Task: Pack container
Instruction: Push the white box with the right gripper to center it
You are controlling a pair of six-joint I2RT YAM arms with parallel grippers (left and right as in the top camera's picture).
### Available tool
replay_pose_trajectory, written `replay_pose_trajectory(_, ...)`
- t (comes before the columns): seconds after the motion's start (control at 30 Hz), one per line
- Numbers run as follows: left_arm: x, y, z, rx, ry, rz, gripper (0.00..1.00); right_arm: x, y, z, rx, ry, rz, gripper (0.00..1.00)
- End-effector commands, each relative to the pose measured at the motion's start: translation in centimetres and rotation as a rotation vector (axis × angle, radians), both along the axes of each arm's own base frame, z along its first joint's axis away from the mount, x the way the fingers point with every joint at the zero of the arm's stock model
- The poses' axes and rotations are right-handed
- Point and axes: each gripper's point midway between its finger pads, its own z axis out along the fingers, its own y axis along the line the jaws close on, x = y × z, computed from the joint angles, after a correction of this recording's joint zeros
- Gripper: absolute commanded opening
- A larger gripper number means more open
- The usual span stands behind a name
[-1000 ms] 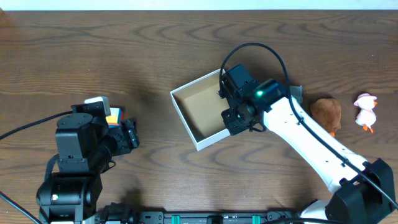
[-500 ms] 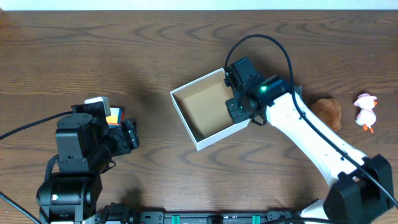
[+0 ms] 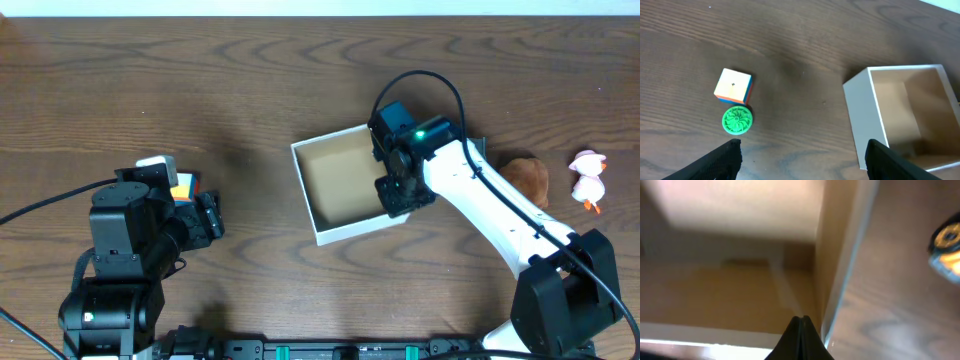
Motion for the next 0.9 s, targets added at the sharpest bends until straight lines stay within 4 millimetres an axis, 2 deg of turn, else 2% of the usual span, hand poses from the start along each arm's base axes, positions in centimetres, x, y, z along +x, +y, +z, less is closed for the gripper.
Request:
replay_pose_trajectory(0.0,0.1,0.0,0.6,-0.006,-0.012,0.001,0.79,-0.9,0.1,0.1,0.012,0.047,-0.008,0.01)
replay_pose_trajectory(0.27,0.1,0.0,0.6,-0.006,-0.012,0.001,0.79,-2.7,1.2,0.3,0.091,0.135,0.043,0.01)
replay_pose_trajectory(0.53,0.1,0.0,0.6,-0.007,-0.012,0.001,0.79,-2.8,1.4,0.3,0.101,0.139,0.042,0.01)
replay_pose_trajectory(0.63,0.1,0.0,0.6,-0.006,-0.012,0.001,0.79,-0.9,2.4,0.3,0.144,0.058,0.049,0.01)
replay_pose_trajectory(0.7,0.1,0.0,0.6,-0.006,-0.012,0.001,0.79,1.1,3.5,0.9,0.19,-0.035,0.057,0.01)
replay_pose_trajectory(0.8,0.1,0.0,0.6,-0.006,-0.012,0.001,0.79,4.4,3.8,3.6,0.22,-0.193,0.047,0.01)
replay_pose_trajectory(0.87,0.1,0.0,0.6,-0.006,-0.012,0.001,0.79,6.3,3.1,5.9,0.217,-0.287,0.007,0.01)
